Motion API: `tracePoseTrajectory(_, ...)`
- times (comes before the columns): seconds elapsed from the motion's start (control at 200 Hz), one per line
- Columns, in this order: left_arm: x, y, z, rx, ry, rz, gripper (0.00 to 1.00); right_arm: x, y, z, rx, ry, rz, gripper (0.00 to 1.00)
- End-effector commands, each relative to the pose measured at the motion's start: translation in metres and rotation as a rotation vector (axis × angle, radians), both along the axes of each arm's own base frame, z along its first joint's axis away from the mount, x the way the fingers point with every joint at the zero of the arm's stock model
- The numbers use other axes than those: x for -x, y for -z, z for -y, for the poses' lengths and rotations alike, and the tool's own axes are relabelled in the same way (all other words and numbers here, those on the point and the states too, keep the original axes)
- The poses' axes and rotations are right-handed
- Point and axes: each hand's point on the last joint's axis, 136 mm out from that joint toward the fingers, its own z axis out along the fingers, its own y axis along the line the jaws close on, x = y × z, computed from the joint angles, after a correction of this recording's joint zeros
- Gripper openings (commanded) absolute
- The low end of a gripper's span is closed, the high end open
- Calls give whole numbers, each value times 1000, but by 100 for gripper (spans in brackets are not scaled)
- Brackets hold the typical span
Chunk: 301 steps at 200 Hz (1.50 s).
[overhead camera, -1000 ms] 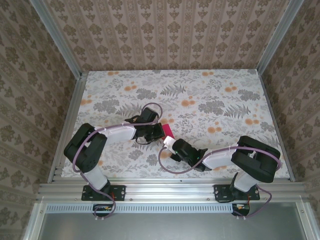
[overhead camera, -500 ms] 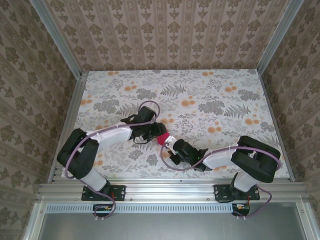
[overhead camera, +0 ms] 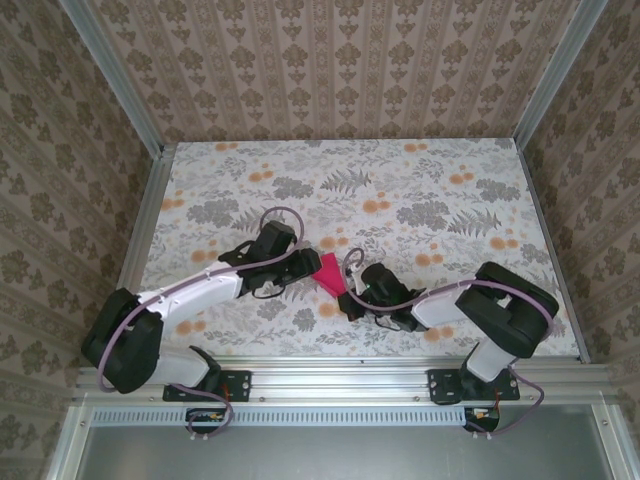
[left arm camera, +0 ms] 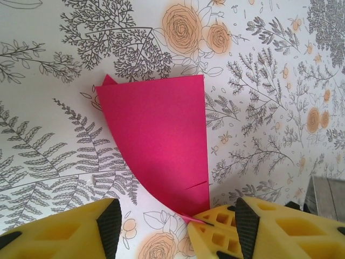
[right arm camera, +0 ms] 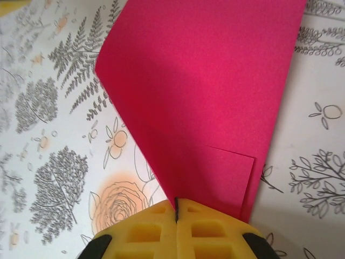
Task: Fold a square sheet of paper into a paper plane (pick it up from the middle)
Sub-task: Fold the wing for the fifth time at the center of the table.
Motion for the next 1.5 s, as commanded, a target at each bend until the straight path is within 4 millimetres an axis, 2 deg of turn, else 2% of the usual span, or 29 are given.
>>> tracePoseTrajectory(0.0,0,-3,1,-1,44,41,58,8,11,-1,-102,30,-201,0)
tracePoseTrajectory(0.285,5,-2,24,37,129,47,43,-3,1,3,-206,87,-246,0)
tracePoseTrajectory(0.42,7,3,37,42,162,14,34,-7,14,14,-180,158,-273,0)
tracePoseTrajectory(0.54,4,12,43,32,162,-20,32,-7,26,24,-165,232,-303,0)
tracePoseTrajectory(0.9,-9,22,77,86,216,-51,32,-8,33,33,-185,304,-303,3)
tracePoseTrajectory(1.195,-16,37,87,62,242,-59,32,-10,23,35,-194,312,-281,12)
tracePoseTrajectory(1.405,-17,35,91,64,263,-56,32,-11,19,34,-195,317,-285,24)
tracePoseTrajectory(1.5,-16,36,91,57,269,-57,32,-12,17,34,-189,320,-284,25)
